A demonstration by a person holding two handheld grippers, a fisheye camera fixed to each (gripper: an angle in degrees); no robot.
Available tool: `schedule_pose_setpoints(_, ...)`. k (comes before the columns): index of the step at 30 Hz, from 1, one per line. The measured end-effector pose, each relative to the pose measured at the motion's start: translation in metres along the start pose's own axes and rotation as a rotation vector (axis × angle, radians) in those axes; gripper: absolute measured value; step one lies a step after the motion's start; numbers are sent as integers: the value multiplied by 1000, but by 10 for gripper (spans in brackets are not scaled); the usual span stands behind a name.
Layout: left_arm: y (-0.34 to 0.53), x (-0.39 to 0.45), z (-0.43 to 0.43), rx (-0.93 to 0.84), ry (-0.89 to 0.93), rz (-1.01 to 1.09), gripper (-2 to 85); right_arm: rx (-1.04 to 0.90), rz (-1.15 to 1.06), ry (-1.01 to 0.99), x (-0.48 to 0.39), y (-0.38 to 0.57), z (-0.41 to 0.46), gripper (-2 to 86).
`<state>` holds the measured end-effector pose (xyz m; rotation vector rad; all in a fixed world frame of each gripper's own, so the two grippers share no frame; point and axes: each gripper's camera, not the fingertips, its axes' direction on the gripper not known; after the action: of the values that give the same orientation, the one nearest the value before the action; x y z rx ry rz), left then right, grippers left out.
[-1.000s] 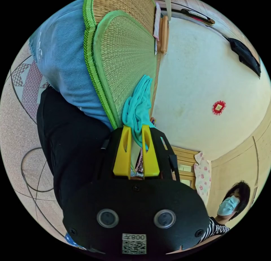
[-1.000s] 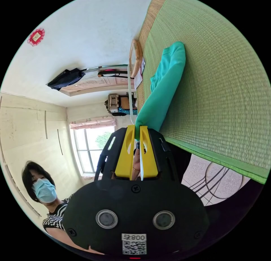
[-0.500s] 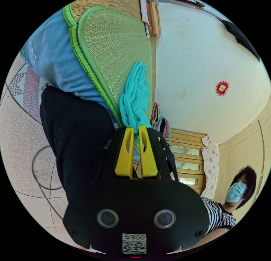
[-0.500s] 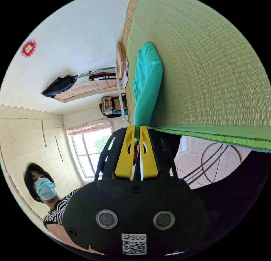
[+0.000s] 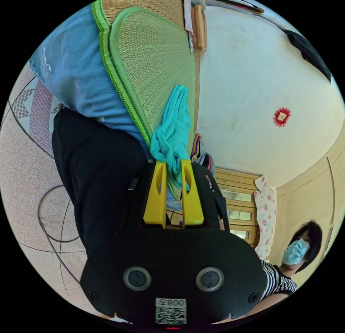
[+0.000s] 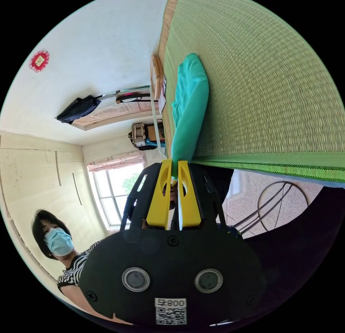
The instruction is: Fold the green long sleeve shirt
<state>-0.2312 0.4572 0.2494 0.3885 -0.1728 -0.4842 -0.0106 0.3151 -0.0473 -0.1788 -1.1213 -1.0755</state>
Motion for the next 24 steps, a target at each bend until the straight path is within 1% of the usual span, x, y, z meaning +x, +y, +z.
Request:
schedule_pose_setpoints(7, -11, 18, -21, 1, -46, -5, 70, 2, -2, 1, 24, 18, 22, 22)
schedule_pose_setpoints(13, -15, 48, -39, -20, -87, 31, 45, 13, 1, 6, 60, 39, 37, 22)
schedule_pose_setpoints(24, -4, 116, -80, -92, -34, 96, 35, 52, 10, -12, 170, 103, 49, 24)
